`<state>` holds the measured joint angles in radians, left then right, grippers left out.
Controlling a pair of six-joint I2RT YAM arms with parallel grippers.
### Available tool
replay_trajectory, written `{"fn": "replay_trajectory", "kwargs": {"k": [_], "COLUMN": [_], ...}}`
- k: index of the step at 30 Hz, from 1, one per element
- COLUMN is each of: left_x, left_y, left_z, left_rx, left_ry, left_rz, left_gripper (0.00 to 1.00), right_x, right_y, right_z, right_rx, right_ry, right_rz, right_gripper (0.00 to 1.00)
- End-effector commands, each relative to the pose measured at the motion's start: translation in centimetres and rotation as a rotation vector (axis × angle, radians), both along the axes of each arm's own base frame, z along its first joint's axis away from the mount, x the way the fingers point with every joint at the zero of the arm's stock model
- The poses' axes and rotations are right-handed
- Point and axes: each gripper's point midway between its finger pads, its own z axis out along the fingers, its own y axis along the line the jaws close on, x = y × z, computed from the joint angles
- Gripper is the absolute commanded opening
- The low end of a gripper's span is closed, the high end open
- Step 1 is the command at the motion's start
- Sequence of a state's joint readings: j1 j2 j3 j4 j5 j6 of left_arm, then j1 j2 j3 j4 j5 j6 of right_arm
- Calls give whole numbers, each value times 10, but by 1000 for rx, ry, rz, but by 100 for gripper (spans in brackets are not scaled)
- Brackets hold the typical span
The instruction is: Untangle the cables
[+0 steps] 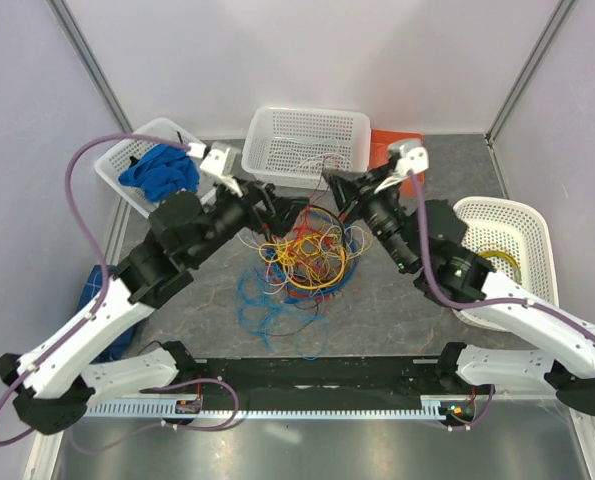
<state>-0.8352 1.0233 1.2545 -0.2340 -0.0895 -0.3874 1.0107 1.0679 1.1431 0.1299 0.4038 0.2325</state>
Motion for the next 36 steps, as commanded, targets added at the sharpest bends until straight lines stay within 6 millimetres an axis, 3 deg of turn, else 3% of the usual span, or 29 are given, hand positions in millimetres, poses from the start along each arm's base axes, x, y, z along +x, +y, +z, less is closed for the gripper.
{"fn": "replay_trajectory", "kwargs": {"k": [1, 2, 4, 8, 9, 10, 11, 12, 16, 17, 23, 28, 33, 36], "left_x": [-3, -4, -4, -6, -5, -3, -5, -3, 2, 4, 17, 38, 50, 60], "left_y": [26, 28, 31, 22, 18, 14, 12, 8, -15, -26, -40, -54, -65, -71], "left_z": [3, -2, -12, -28, -46, -51, -41, -51, -60, -72, -73, -82, -89, -94], "left_rx": [-112, -123, -167, -247, -239, -244, -291, -286, -297, -286, -318, -236, -218, -196], "left_ry": [-85, -91, -121, -186, -179, -186, -235, -232, -256, -235, -267, -264, -268, -276], "left_rz": [93, 96, 106, 65, 57, 45, 28, 22, -40, -74, -70, -40, -30, -15], "left_gripper": [100, 100, 100, 100, 100, 100, 100, 100, 100, 100, 99, 83, 77, 61], "right_x": [-4, -4, -6, -10, -11, -11, -12, -13, -16, -16, -18, -22, -27, -32], "right_y": [-47, -47, -55, -63, -65, -65, -66, -65, -64, -62, -59, -62, -59, -58], "right_z": [72, 71, 90, 110, 115, 121, 121, 123, 133, 132, 132, 137, 145, 150], "right_rx": [43, 18, 43, 42, 47, 51, 44, 48, 63, 55, 49, 60, 82, 93], "right_ry": [-75, -65, -77, -80, -83, -85, -79, -76, -73, -68, -53, -58, -56, -55], "right_rz": [-131, -133, -143, -149, -150, -152, -151, -145, -123, -120, -99, -86, -50, -21], "right_gripper": [0, 0, 0, 0, 0, 0, 0, 0, 0, 0, 0, 0, 0, 0]}}
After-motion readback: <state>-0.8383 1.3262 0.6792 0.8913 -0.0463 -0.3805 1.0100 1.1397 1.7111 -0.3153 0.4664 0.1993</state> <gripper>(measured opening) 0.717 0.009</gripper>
